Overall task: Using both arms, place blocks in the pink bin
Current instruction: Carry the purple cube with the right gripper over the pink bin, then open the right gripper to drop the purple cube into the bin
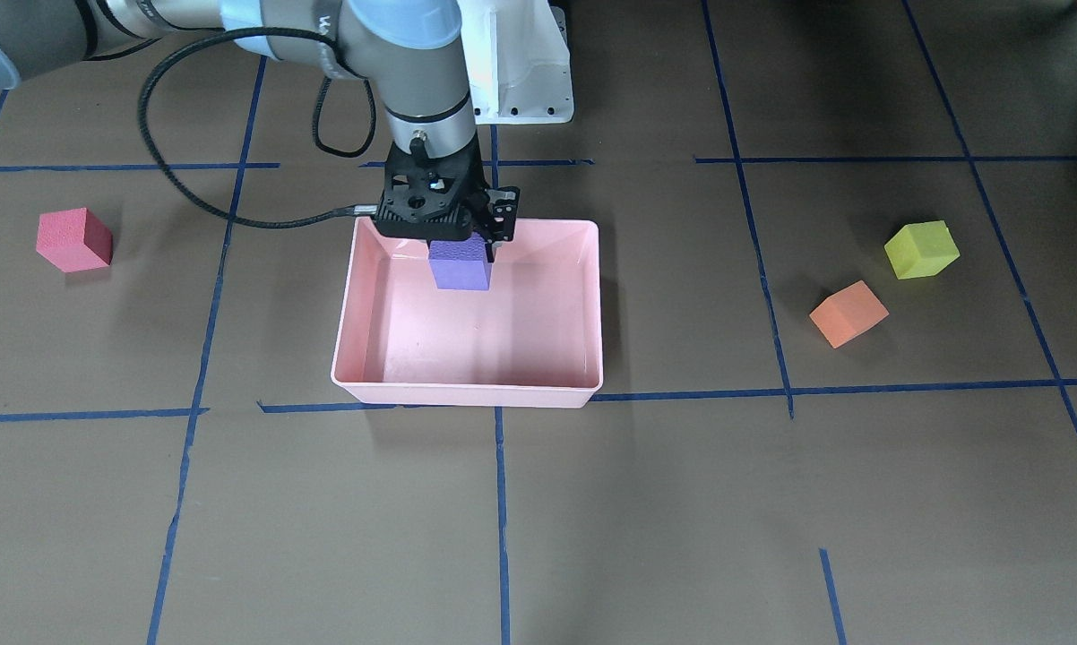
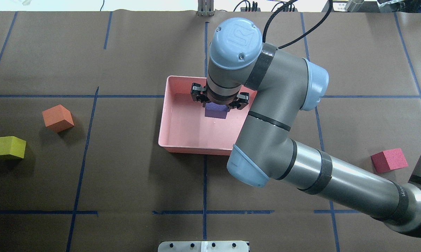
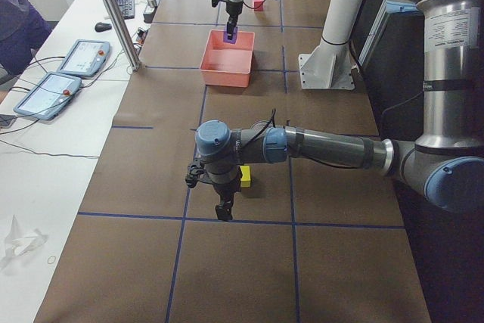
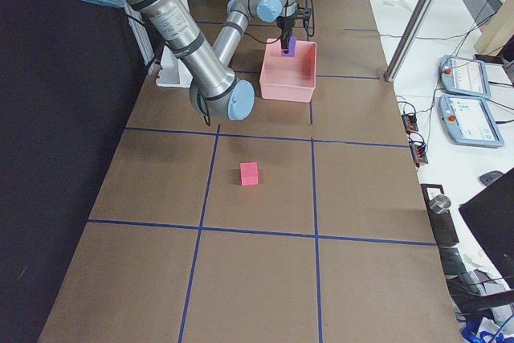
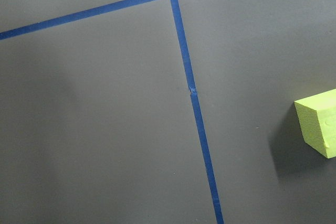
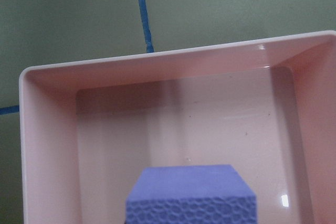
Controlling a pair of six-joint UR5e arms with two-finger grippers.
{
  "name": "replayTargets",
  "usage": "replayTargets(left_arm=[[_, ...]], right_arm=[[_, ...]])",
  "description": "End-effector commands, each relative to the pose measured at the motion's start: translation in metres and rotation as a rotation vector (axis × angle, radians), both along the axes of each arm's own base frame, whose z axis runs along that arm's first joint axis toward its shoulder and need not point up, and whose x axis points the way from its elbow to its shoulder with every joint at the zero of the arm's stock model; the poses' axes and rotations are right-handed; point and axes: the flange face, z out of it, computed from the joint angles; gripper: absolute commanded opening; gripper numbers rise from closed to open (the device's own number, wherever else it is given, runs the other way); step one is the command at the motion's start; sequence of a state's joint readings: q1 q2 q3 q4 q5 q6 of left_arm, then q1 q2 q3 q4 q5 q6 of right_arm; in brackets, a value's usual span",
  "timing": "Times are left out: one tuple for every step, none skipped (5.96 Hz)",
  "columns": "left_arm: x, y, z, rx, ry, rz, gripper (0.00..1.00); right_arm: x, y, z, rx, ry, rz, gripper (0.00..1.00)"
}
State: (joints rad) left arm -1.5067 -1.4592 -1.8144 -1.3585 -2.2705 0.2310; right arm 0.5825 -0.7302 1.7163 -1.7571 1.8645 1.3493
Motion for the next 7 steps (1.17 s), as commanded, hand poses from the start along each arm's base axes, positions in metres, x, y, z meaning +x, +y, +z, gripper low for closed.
replayTargets(left_arm=[[0.003,-0.012,-0.024,0.057,0.013,0.000,1.00],[0.005,-0.042,-0.059,0.140,0.018,0.000,1.00],[0.006,-0.056,-0.074,0.186,0.015,0.001,1.00],[0.007,-0.059,-0.078,0.226,0.026,0.003,1.00],[0.009,-0.064,-0.083,0.283,0.034,-0.006,1.00],[0.031,-0.068,-0.094,0.236,0.102,-0.055,1.00],[0.077,-0.067,-0.110,0.242,0.150,-0.021,1.00]], right_arm=[[-0.002,0.007,-0.001,-0.008,0.017,0.006,1.00],[0.011,0.001,-0.002,-0.003,0.007,0.008,1.00],[0.035,-0.019,0.002,0.008,0.005,-0.014,1.00],[0.079,-0.048,0.027,0.029,0.002,-0.079,1.00],[0.139,-0.075,0.064,0.086,0.005,-0.150,1.00],[0.201,-0.095,0.111,0.140,0.021,-0.212,1.00],[0.261,-0.115,0.159,0.228,0.063,-0.291,1.00]])
